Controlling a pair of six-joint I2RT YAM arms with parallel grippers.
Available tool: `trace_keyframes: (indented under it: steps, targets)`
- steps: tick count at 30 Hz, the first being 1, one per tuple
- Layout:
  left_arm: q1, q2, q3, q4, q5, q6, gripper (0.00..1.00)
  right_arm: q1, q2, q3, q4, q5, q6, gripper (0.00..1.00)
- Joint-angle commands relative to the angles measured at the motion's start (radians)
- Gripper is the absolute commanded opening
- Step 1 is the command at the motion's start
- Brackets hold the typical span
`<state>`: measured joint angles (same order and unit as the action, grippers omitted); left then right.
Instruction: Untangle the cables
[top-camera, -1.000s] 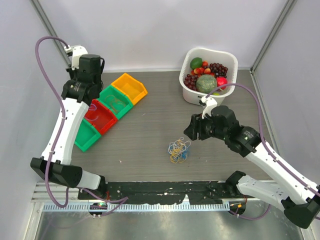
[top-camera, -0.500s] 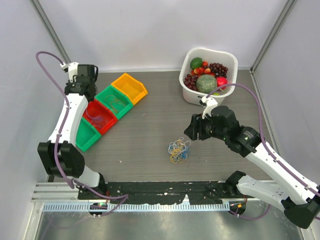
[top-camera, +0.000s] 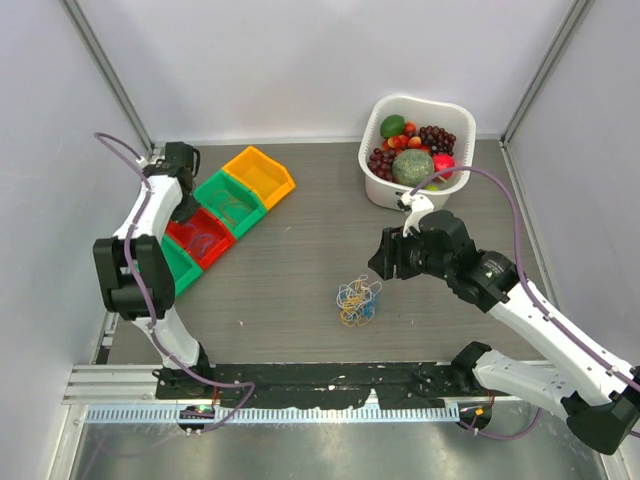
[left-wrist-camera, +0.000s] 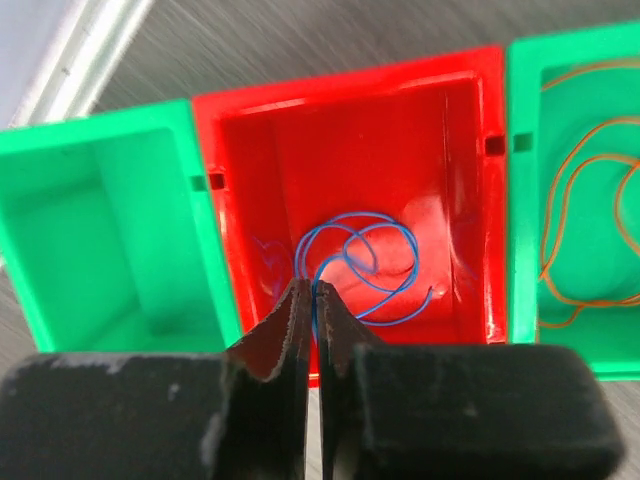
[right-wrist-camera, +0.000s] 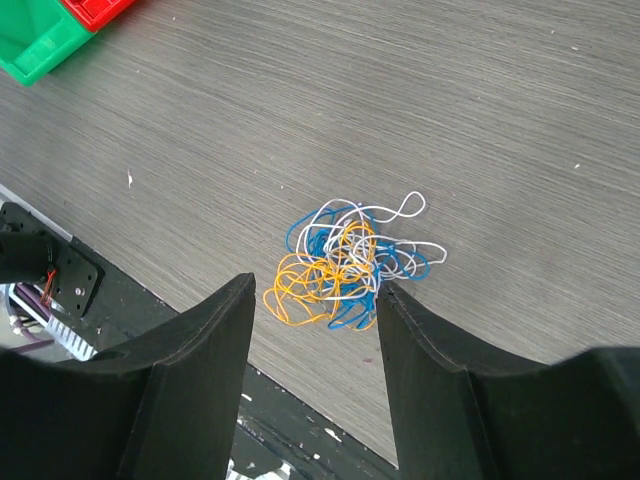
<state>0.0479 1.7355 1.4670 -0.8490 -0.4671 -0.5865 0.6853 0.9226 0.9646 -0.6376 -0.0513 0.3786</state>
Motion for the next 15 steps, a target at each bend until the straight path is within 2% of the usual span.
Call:
trace_keyframes:
  steps: [1, 3, 6, 8, 11, 14, 15]
  targets:
    - [0.010, 0.065, 0.065, -0.100, 0.091, -0.038, 0.21, 0.000, -0.013, 0.028, 0.004, 0.028, 0.028, 0.57]
    - [0.010, 0.053, 0.064, -0.104, 0.088, -0.026, 0.49, 0.000, -0.025, 0.014, 0.004, 0.022, 0.040, 0.57]
    - [0.012, -0.011, 0.024, -0.084, 0.073, -0.006, 0.74, -0.001, -0.031, 0.003, 0.001, 0.016, 0.049, 0.57]
    - [0.012, -0.062, 0.004, -0.091, 0.090, -0.013, 0.82, 0.000, -0.030, 0.003, 0.004, 0.021, 0.049, 0.57]
    - [0.003, -0.151, -0.039, -0.093, 0.197, -0.045, 0.97, 0.000, -0.001, 0.006, -0.025, 0.047, 0.065, 0.57]
    - [-0.037, -0.247, -0.086, -0.090, 0.281, -0.064, 1.00, -0.001, 0.051, 0.000, -0.047, 0.041, 0.091, 0.57]
    - [-0.092, -0.282, -0.106, -0.081, 0.318, -0.067, 0.97, 0.000, 0.083, -0.010, -0.043, 0.028, 0.094, 0.57]
